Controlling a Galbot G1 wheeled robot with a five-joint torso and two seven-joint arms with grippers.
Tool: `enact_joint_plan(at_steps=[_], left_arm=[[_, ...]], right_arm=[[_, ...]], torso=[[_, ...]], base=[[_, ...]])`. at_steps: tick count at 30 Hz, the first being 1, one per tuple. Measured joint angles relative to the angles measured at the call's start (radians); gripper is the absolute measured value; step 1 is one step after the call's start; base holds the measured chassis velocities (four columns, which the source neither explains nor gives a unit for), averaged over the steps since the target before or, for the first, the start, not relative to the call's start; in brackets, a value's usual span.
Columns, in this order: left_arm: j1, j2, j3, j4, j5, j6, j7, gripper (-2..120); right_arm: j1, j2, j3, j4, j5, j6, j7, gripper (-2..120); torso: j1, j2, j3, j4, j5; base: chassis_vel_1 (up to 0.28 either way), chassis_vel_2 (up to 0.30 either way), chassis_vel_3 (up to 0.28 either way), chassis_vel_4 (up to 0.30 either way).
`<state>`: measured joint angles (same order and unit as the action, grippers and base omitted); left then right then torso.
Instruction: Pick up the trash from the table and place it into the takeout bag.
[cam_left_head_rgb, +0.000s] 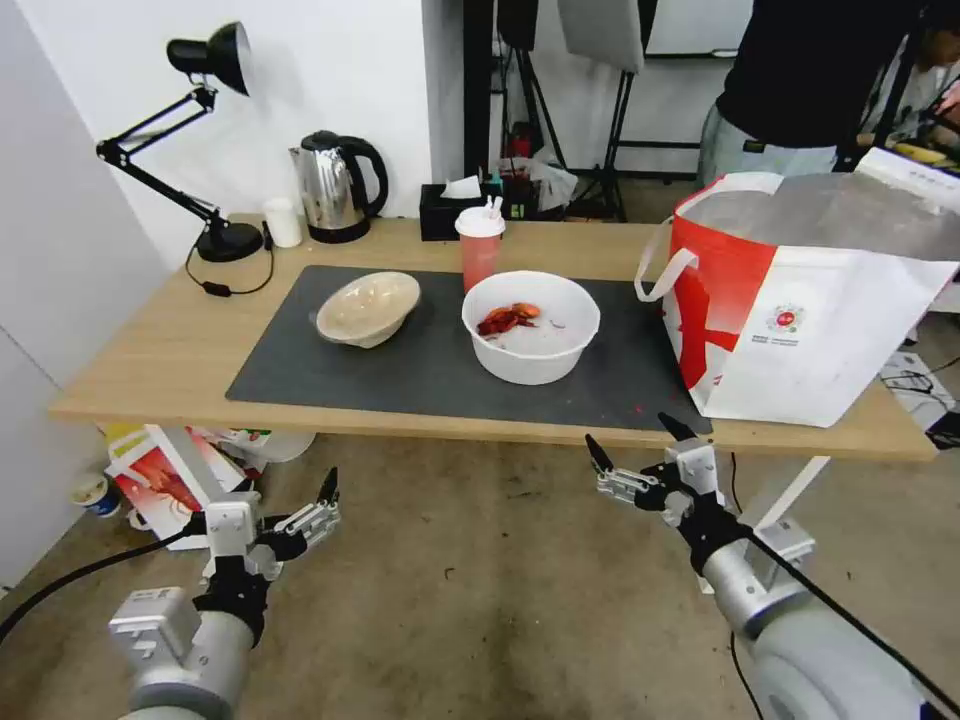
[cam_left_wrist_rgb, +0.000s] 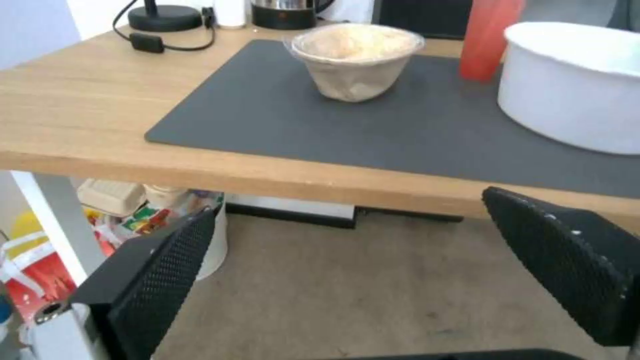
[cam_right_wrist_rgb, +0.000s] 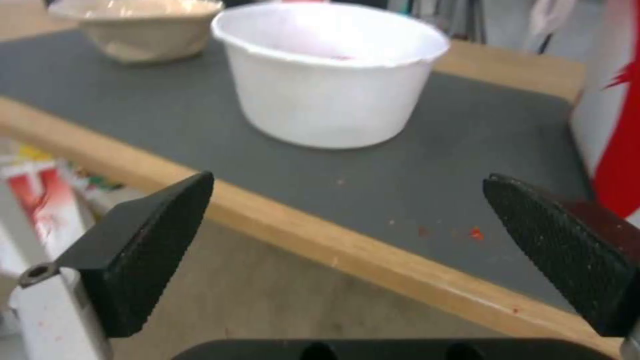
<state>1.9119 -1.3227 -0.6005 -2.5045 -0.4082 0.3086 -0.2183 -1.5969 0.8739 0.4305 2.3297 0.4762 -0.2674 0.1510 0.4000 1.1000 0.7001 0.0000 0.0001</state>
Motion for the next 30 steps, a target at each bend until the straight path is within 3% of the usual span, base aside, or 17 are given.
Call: enact_joint_plan(at_steps=[3,4,7,8,13,30], left_arm=[[-0.007,0.000,-0.001,0.001,-0.008,-0.020,0.002,100],[-0.010,-0.001,-0.001,0.002,-0.011,-0.031,0.004,100],[-0.015,-0.002,-0.001,0.002,-0.019,-0.059,0.013,100],[-0.017,-0.002,-0.001,0.002,-0.021,-0.075,0.018,100],[-0.022,-0.002,-0.001,0.003,-0.029,-0.125,0.037,100],[-0.026,0.003,-0.002,0.004,-0.012,-0.159,0.094,100]], right_arm=[[0.031,-0.092,-0.017,0.005,0.072,-0.041,0.023,100],[0.042,-0.109,-0.008,0.023,0.098,-0.046,0.026,100],[0.056,-0.121,0.013,0.049,0.118,-0.047,0.029,100],[0.059,-0.121,0.015,0.052,0.121,-0.047,0.029,100],[0.068,-0.120,0.022,0.057,0.121,-0.044,0.028,100],[0.188,-0.156,0.051,0.069,0.152,-0.005,0.021,100]], torso=[[0.000,0.000,0.000,0.0003,-0.0005],[0.000,0.000,0.000,-0.0004,0.0009],[0.000,0.000,0.000,0.0001,-0.0013],[0.000,0.000,0.000,-0.0001,0.0006],[0.000,0.000,0.000,-0.0001,0.0005],[0.000,0.000,0.000,0.0000,-0.0001]], base=[[0.000,0.000,0.000,0.000],[0.000,0.000,0.000,0.000],[0.000,0.000,0.000,0.000],[0.000,0.000,0.000,0.000],[0.000,0.000,0.000,0.000],[0.000,0.000,0.000,0.000]])
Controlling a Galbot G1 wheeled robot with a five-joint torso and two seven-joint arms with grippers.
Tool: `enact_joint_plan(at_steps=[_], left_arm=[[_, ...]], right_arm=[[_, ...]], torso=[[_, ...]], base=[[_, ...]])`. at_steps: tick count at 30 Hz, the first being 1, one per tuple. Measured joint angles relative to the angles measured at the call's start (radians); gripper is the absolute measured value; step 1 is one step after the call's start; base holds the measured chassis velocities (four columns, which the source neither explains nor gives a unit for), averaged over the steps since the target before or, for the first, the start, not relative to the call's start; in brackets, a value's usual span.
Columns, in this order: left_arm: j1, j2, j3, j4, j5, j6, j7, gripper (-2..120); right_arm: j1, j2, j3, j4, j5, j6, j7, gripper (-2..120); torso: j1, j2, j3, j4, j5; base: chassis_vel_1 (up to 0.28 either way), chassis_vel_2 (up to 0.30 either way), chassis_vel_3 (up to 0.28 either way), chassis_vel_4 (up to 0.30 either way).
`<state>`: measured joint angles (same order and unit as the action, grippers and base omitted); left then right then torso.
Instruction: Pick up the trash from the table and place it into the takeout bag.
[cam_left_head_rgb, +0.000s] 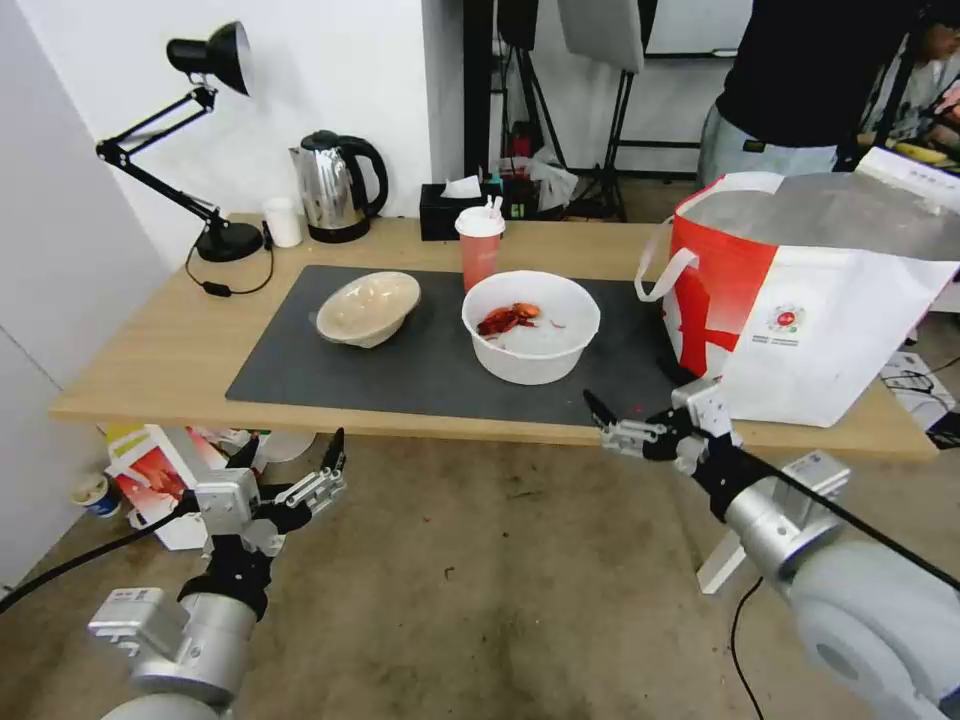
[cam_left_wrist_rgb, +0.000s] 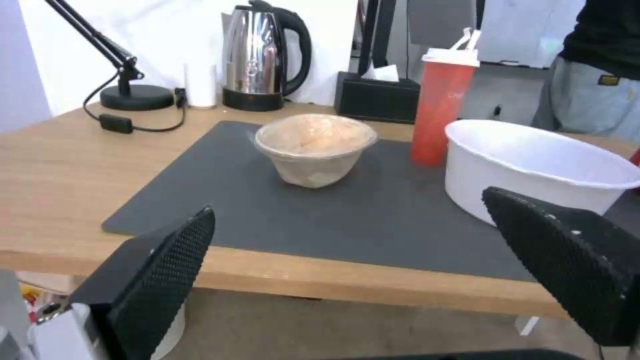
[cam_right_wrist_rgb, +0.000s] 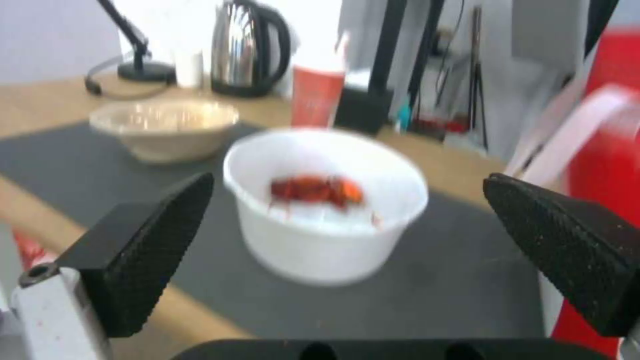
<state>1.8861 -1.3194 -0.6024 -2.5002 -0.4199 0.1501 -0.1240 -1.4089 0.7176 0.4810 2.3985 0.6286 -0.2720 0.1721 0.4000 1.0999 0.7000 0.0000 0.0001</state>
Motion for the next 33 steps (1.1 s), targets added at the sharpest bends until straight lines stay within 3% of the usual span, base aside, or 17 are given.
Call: enact_joint_plan(at_steps=[9,18,21,23,25,30,32,33], left_arm=[[-0.001,-0.001,0.002,0.000,0.010,-0.005,0.006,100],[-0.006,0.001,0.004,0.000,0.011,-0.007,0.013,100],[-0.009,-0.001,0.006,0.004,0.013,-0.005,0.014,100],[-0.010,-0.001,0.006,0.005,0.014,-0.004,0.014,100],[-0.010,-0.001,0.006,0.006,0.015,-0.002,0.014,100],[-0.015,0.003,0.009,0.009,0.015,0.000,0.015,100],[-0.044,0.032,0.022,0.026,0.002,0.018,0.017,100],[-0.044,0.032,0.022,0.026,0.002,0.018,0.017,100]], right_arm=[[0.127,-0.057,-0.033,-0.029,0.058,0.026,-0.013,100],[0.326,-0.108,-0.109,-0.054,0.229,0.006,0.016,100],[0.482,-0.125,-0.195,-0.066,0.372,-0.059,0.061,100],[0.515,-0.128,-0.218,-0.070,0.398,-0.074,0.070,100],[0.650,-0.133,-0.292,-0.088,0.507,-0.160,0.112,100],[0.779,-0.142,-0.343,-0.095,0.677,-0.285,0.141,100],[0.817,-0.162,-0.353,-0.106,0.787,-0.386,0.156,100],[0.817,-0.162,-0.353,-0.106,0.787,-0.386,0.156,100]], torso=[[0.000,0.000,0.000,0.0000,0.0001],[0.000,0.000,0.000,-0.0001,0.0000],[0.000,0.000,0.000,0.0001,-0.0003],[0.000,0.000,0.000,0.0000,-0.0002],[0.000,0.000,0.000,0.0000,0.0000],[0.000,0.000,0.000,0.0004,-0.0001],[0.000,0.000,0.000,-0.0011,-0.0002],[0.000,0.000,0.000,-0.0011,-0.0002]], base=[[0.000,0.000,0.000,0.000],[0.000,0.000,0.000,0.000],[0.000,0.000,0.000,0.000],[0.000,0.000,0.000,0.000],[0.000,0.000,0.000,0.000],[0.000,0.000,0.000,0.000],[0.000,0.000,0.000,0.000],[0.000,0.000,0.000,0.000]])
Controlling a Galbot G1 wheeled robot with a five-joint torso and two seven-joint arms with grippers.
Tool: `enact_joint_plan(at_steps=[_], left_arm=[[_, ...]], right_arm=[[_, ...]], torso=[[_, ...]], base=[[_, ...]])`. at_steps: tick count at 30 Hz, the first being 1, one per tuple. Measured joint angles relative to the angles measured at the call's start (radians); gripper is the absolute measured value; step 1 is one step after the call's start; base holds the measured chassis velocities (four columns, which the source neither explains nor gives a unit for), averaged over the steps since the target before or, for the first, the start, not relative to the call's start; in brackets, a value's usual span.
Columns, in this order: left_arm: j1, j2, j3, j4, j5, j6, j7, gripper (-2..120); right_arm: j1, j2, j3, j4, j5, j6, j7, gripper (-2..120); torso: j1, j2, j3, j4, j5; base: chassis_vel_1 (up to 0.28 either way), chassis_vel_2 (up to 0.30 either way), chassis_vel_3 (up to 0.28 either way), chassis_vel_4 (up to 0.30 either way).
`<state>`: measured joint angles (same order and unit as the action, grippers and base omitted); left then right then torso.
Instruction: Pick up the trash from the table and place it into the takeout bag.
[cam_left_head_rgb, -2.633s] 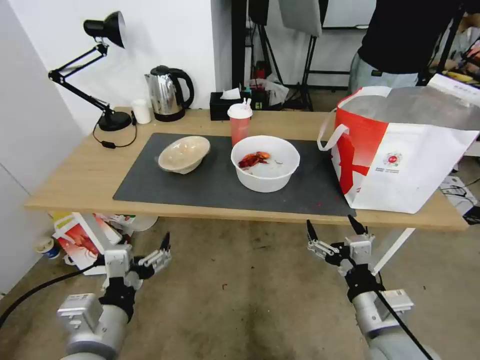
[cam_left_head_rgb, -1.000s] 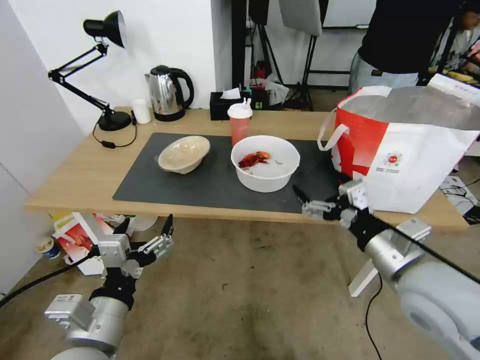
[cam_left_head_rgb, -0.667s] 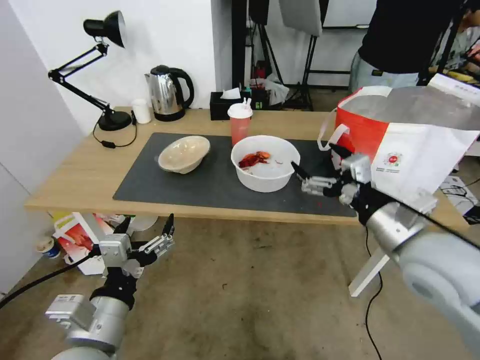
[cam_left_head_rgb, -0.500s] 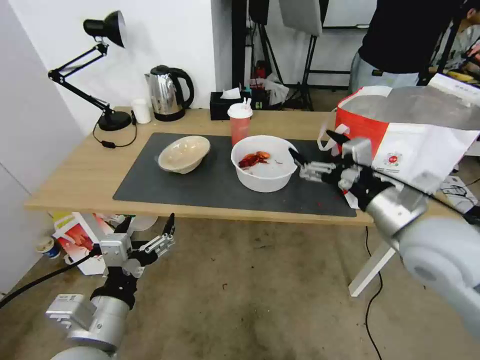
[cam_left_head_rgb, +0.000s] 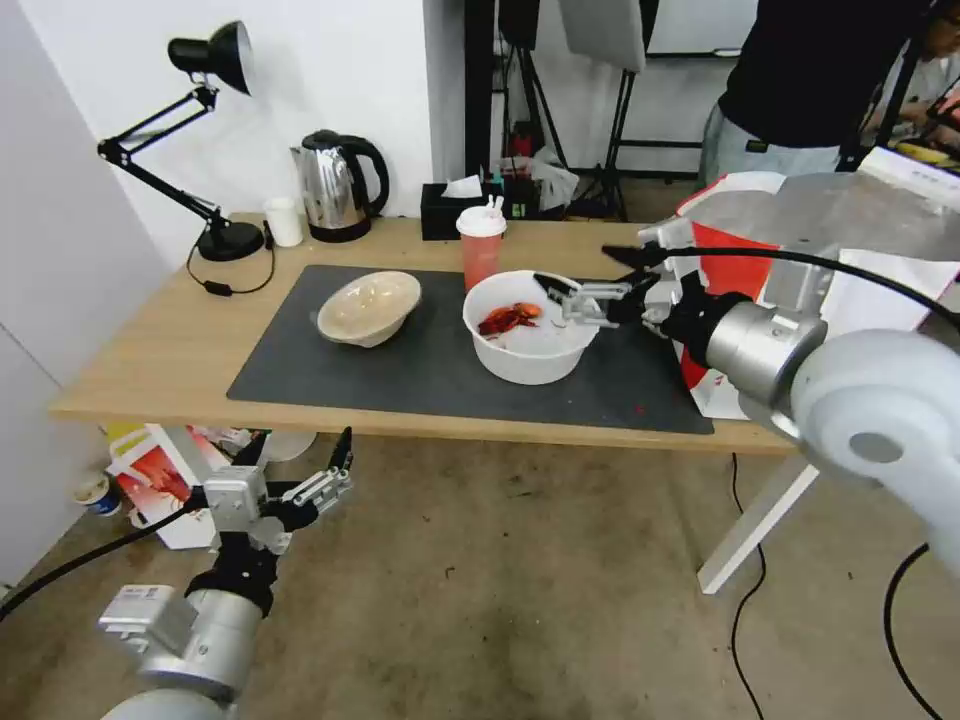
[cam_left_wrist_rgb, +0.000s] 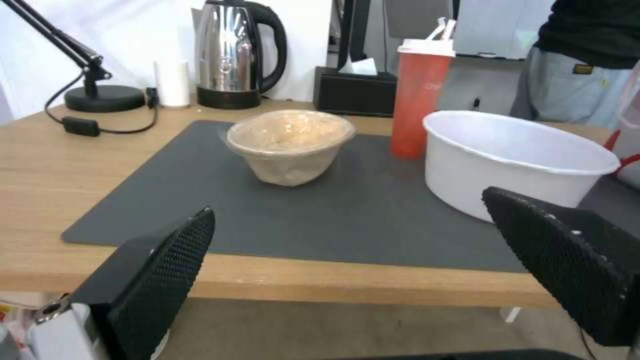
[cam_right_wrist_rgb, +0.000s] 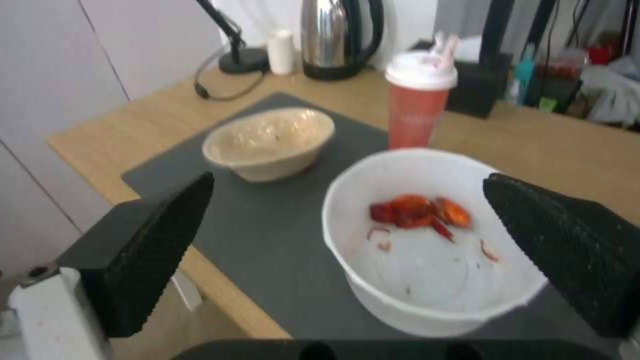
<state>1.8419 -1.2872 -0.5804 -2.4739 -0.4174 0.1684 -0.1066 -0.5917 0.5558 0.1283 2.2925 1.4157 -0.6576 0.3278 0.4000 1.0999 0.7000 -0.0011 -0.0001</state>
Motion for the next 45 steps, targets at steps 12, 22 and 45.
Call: enact_joint_plan(at_steps=[12,22,45], left_arm=[[-0.005,0.000,0.004,-0.003,-0.008,0.008,0.001,100],[-0.003,-0.006,0.003,-0.005,-0.006,0.009,0.001,100],[0.003,-0.029,0.006,-0.018,-0.001,0.009,-0.002,100]], right_arm=[[0.335,0.057,-0.345,-0.162,0.020,-0.073,-0.065,100],[0.540,0.085,-0.557,-0.248,0.018,-0.070,-0.122,100],[0.748,0.182,-0.860,-0.367,0.066,-0.067,-0.036,100]], torso=[[0.000,0.000,0.000,0.0013,-0.0001],[0.000,0.000,0.000,0.0011,0.0000],[0.000,0.000,0.000,0.0011,0.0001]], base=[[0.000,0.000,0.000,0.000],[0.000,0.000,0.000,0.000],[0.000,0.000,0.000,0.000]])
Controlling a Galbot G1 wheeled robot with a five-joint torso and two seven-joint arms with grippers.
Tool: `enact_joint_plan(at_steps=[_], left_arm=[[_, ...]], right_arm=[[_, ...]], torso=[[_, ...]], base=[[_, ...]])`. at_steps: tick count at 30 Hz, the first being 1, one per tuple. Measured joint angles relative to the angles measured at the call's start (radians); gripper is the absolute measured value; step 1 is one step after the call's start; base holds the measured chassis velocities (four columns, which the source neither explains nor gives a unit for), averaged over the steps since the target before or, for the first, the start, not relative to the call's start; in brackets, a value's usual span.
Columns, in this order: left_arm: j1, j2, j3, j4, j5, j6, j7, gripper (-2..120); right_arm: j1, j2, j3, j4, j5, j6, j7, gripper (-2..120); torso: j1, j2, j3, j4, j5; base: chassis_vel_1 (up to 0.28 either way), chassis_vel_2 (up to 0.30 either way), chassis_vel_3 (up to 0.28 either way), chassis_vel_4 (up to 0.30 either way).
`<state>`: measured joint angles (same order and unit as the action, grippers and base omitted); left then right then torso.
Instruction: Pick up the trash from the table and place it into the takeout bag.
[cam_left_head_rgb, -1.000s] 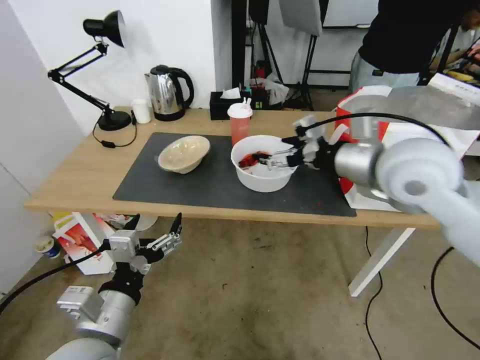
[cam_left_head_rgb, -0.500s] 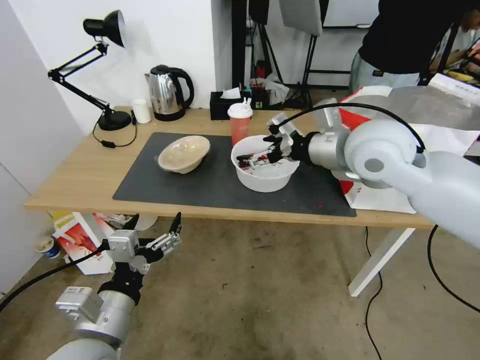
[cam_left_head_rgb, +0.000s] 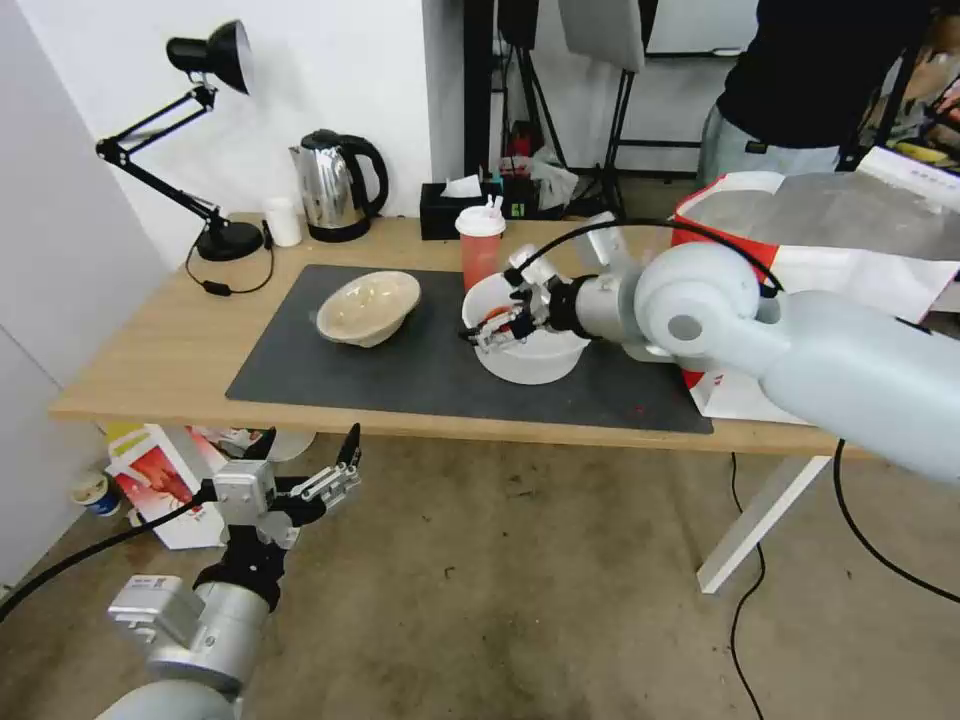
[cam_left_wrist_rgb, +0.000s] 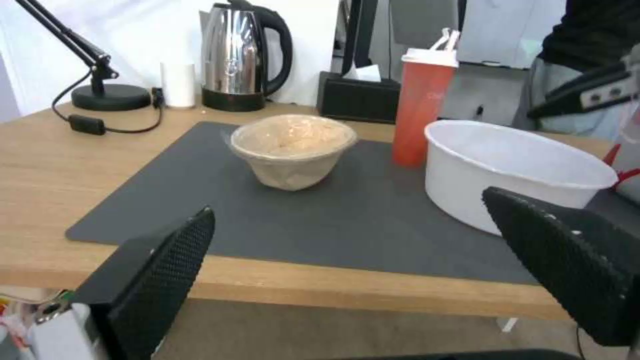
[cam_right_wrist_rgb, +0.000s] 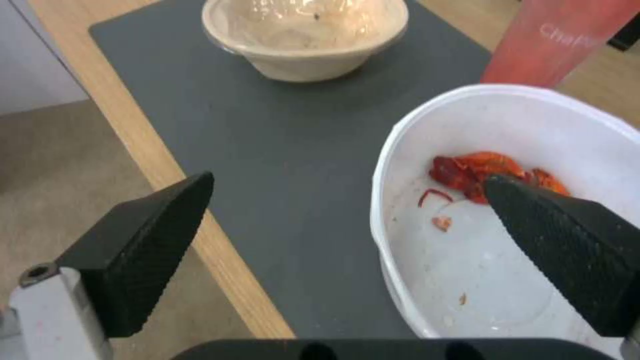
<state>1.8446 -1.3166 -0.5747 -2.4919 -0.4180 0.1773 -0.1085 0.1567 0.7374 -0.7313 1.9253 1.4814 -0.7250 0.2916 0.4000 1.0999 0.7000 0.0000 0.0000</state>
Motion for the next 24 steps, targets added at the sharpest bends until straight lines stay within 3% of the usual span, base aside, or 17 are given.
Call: enact_joint_plan(at_steps=[24], left_arm=[[-0.003,-0.005,0.006,0.002,0.000,-0.001,0.000,100]], right_arm=[[0.046,0.049,-0.108,-0.062,0.017,0.001,0.075,100]], torso=[[0.000,0.000,0.000,0.0000,0.0000]], base=[[0.000,0.000,0.000,0.000]])
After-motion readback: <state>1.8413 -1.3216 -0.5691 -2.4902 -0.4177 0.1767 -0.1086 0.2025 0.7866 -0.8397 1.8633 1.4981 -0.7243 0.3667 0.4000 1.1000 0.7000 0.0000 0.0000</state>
